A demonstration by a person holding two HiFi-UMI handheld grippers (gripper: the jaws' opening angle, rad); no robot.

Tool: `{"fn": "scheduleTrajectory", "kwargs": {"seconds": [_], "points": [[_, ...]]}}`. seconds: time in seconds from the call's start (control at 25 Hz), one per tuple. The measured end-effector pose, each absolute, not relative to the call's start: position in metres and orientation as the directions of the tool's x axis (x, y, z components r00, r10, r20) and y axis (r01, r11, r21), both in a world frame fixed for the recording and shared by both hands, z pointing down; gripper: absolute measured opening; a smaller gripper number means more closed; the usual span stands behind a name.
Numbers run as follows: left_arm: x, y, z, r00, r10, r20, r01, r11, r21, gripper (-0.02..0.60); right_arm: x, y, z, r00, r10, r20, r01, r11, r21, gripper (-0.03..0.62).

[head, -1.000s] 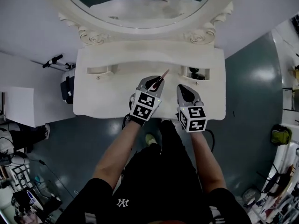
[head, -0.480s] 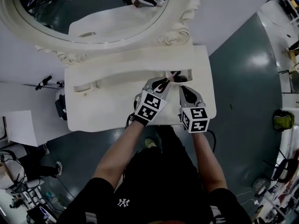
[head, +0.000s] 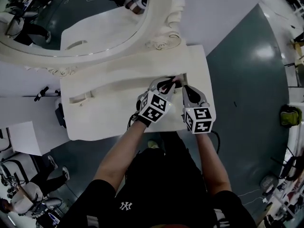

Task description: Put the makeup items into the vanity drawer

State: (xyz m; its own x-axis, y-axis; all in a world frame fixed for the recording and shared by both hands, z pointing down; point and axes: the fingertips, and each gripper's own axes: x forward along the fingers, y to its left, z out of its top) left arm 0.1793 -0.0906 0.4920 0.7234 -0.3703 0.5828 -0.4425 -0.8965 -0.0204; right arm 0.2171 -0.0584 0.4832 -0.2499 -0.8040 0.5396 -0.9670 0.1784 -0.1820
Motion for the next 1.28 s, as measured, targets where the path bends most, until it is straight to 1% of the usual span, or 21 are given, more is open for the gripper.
{"fn": "scheduleTrajectory", "kwargs": {"seconds": [0.36, 0.56, 0.72, 1.04, 1.28], "points": [[0.205, -0.097, 0.517, 0.696, -0.310, 0.648, -0.350, -0.934, -0.071, 0.049, 0.241, -0.072, 0.495, -0.252, -0.798, 0.547, -0.964, 0.158, -0.214, 0.023], [0.206, -0.098, 0.527, 0.688, -0.291, 0.665, -0.339, -0.939, -0.060, 0.068, 0.246, -0.076, 0.501, -0.254, -0.798, 0.546, -0.962, 0.150, -0.229, 0.023], [0.196, -0.101, 0.522, 0.694, -0.312, 0.649, -0.383, -0.923, -0.034, 0.068, 0.241, -0.077, 0.501, -0.258, -0.797, 0.546, -0.961, 0.152, -0.231, 0.023], [0.165, -0.096, 0.492, 0.725, -0.389, 0.568, -0.488, -0.873, 0.025, 0.064, 0.212, -0.074, 0.486, -0.287, -0.802, 0.524, -0.955, 0.197, -0.222, 0.023], [0.134, -0.080, 0.466, 0.737, -0.454, 0.500, -0.564, -0.822, 0.086, 0.031, 0.178, -0.058, 0.474, -0.320, -0.802, 0.505, -0.947, 0.245, -0.209, 0.023]]}}
